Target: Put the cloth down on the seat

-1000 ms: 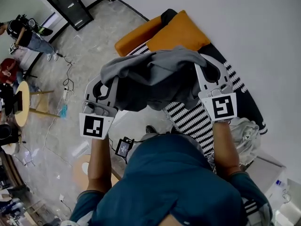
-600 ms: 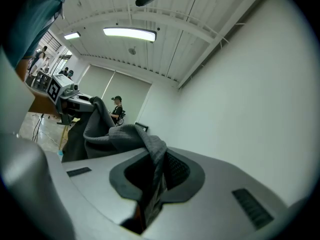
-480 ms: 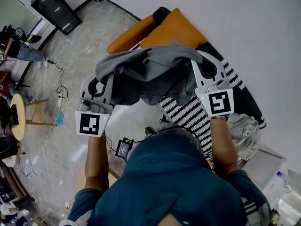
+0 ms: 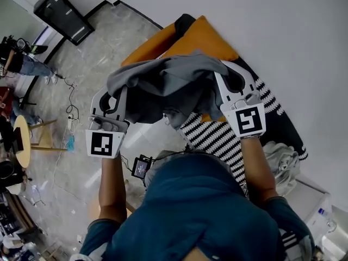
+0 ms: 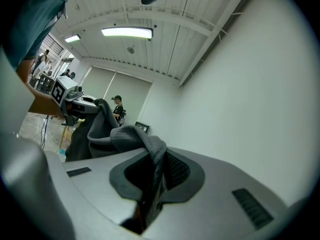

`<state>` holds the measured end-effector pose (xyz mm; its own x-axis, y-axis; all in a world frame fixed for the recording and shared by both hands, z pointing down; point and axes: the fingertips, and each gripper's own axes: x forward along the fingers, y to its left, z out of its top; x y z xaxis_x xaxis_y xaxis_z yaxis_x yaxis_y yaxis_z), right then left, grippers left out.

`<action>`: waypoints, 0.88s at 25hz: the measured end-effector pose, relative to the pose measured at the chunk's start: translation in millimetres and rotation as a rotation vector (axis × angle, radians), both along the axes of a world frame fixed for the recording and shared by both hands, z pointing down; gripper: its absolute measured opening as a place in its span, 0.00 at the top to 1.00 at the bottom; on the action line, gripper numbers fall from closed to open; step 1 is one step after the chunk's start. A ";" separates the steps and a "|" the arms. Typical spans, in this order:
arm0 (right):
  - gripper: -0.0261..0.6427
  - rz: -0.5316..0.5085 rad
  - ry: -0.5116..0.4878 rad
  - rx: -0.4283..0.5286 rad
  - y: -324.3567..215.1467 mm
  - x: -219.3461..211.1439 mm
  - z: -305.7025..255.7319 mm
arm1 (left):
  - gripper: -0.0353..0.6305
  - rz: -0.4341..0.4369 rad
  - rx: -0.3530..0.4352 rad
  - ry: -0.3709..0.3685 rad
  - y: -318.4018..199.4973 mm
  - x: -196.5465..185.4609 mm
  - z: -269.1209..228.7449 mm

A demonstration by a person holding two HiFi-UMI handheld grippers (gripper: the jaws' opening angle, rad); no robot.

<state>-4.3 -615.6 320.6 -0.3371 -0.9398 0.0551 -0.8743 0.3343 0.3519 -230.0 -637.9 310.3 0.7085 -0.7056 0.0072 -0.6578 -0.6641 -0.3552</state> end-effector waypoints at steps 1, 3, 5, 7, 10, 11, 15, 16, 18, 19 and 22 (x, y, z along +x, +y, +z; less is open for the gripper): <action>0.91 -0.001 0.003 0.003 -0.1 0.0 -0.8 | 0.92 0.001 0.000 0.004 -0.1 0.3 -0.4; 0.91 0.004 0.003 0.006 1.4 -1.3 -2.2 | 0.92 0.004 -0.003 0.012 1.2 -0.5 -0.8; 0.91 0.013 0.000 0.002 2.1 -1.1 1.9 | 0.92 0.010 -0.008 0.010 1.1 0.8 3.6; 0.91 0.018 -0.001 -0.001 -2.0 2.2 9.9 | 0.92 0.017 -0.011 0.003 -4.9 5.9 10.9; 0.91 0.016 0.011 -0.003 -20.7 7.9 10.3 | 0.92 0.024 -0.020 0.011 -27.5 13.6 10.5; 0.91 0.021 0.011 -0.008 -30.8 11.8 10.3 | 0.92 0.030 -0.022 0.014 -39.0 17.7 10.6; 0.91 0.068 0.016 -0.032 -67.8 28.2 19.7 | 0.92 0.069 -0.031 0.013 -82.4 33.9 22.6; 0.91 0.079 0.020 -0.035 -73.6 30.9 22.4 | 0.92 0.080 -0.036 0.011 -90.9 36.7 26.5; 0.91 0.100 0.023 -0.042 -84.2 36.4 28.1 | 0.92 0.101 -0.045 0.008 -109.2 42.3 33.6; 0.91 0.109 0.021 -0.047 -89.8 39.0 30.8 | 0.92 0.111 -0.050 0.010 -119.1 45.2 35.9; 0.91 0.141 0.016 -0.071 -110.5 45.3 35.0 | 0.92 0.135 -0.066 0.021 -148.4 51.7 39.7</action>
